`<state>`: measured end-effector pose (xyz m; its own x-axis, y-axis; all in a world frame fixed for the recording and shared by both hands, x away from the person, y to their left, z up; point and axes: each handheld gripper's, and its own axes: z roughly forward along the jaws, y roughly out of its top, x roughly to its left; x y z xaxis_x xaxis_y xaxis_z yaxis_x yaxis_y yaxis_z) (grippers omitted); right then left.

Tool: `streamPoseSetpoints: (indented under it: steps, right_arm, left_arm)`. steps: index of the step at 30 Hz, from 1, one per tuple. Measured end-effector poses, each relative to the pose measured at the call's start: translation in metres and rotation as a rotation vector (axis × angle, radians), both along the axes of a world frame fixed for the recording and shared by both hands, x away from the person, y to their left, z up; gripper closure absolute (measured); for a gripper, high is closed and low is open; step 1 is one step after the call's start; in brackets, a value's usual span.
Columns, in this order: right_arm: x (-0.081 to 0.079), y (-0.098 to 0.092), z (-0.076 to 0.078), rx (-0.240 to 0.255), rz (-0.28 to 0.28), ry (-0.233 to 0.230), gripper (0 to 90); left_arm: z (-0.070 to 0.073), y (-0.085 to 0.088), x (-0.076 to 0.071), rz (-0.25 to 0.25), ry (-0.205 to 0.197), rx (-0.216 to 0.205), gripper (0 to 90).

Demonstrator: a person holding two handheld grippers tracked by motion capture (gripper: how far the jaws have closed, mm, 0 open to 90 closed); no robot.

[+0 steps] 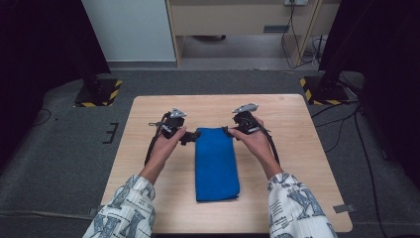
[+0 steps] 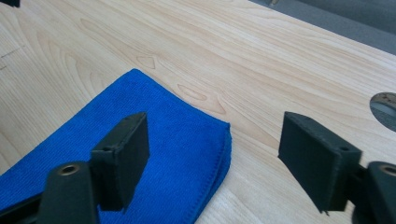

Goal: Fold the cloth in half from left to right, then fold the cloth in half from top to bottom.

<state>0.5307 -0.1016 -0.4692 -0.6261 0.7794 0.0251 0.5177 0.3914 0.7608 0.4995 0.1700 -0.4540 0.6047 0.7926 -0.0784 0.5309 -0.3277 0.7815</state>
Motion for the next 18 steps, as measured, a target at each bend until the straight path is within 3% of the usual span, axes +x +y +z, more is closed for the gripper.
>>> streamPoseSetpoints:
  steps: [5,13,14,18]
  right_arm:
    - [0.009,-0.001,-0.002,0.013,0.004,0.013,30.8]
    - [0.024,0.0,-0.015,0.005,0.031,0.042,43.2]
    - [0.025,-0.001,-0.017,0.008,0.036,0.047,44.7]
    - [0.025,-0.004,-0.023,-0.002,0.029,0.064,47.5]
  left_arm:
    - [-0.004,-0.001,0.013,0.028,0.006,-0.01,8.6]
    - [-0.033,-0.002,0.034,0.053,0.067,-0.012,11.2]
    - [-0.041,-0.003,0.037,0.051,0.082,-0.003,12.5]
    - [-0.047,-0.007,0.038,0.048,0.102,0.025,13.3]
